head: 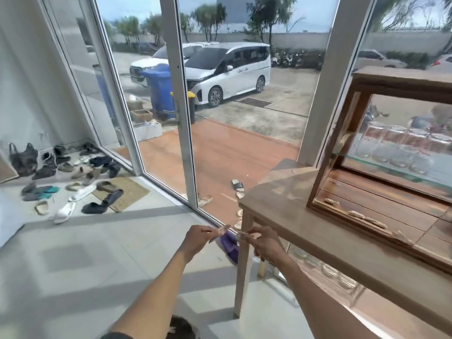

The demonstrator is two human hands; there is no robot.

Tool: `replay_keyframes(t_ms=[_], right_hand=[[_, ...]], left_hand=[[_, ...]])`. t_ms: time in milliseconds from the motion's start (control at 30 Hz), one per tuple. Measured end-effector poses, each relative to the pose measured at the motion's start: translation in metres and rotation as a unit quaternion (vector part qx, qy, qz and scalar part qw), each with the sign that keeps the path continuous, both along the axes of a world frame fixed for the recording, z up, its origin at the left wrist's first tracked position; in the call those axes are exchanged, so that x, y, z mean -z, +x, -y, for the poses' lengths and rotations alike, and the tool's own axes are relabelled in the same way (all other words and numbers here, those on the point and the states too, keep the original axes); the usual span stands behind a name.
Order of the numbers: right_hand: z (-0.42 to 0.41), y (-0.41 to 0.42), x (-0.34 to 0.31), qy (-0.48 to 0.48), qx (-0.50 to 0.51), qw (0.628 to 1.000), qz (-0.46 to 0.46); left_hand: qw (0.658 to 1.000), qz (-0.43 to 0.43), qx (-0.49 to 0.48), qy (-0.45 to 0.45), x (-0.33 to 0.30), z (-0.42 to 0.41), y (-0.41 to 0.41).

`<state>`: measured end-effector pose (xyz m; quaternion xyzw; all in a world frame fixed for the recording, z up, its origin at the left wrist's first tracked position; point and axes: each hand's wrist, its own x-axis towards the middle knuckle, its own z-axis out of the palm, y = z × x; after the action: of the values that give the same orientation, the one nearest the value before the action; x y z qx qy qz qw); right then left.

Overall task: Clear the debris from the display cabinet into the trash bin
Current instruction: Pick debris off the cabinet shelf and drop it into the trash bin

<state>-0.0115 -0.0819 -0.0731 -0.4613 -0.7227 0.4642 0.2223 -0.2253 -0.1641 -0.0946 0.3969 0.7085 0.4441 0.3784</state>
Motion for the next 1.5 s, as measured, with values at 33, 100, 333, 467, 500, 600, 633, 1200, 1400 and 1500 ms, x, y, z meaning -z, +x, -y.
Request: replay_keyframes(t_ms=[33,100,333,467,500,600,633,1200,1400,1500], right_hand=[[0.005,-0.01,0.005,0.0,-0.008,1.0,0.006],[0.016,-0.039,0.019,0.003,-0.044,0.999,0.023],[0.049,-0.12,0.059,-0.04,-0.137,0.987,0.07],[0.074,-0.155,0.078,-0.043,-0.184,0.978,0.088],[0.08,-0.164,0.084,-0.05,-0.191,0.976,0.091],[0.096,-0.184,0.105,-0.06,-0.216,0.969,0.106],[0.101,-0.188,0.114,-0.06,-0.228,0.965,0.115],[0.138,-0.21,0.191,-0.068,-0.337,0.917,0.2],[0.129,-0.209,0.184,-0.059,-0.337,0.919,0.197],[0.121,-0.204,0.172,-0.063,-0.324,0.926,0.182]], left_hand=[[1.0,0.011,-0.001,-0.006,0.005,0.008,-0.011],[0.999,0.021,-0.016,-0.028,0.016,0.032,-0.036],[0.994,0.065,-0.031,-0.078,0.051,0.105,-0.093],[0.987,0.09,-0.064,-0.115,0.073,0.144,-0.113],[0.986,0.076,-0.078,-0.127,0.08,0.153,-0.118],[0.978,0.054,-0.13,-0.151,0.099,0.175,-0.127],[0.976,0.053,-0.14,-0.161,0.108,0.182,-0.128],[0.946,0.086,-0.207,-0.234,0.188,0.235,-0.127],[0.948,0.081,-0.192,-0.24,0.176,0.235,-0.127],[0.954,0.076,-0.172,-0.235,0.162,0.228,-0.13]])
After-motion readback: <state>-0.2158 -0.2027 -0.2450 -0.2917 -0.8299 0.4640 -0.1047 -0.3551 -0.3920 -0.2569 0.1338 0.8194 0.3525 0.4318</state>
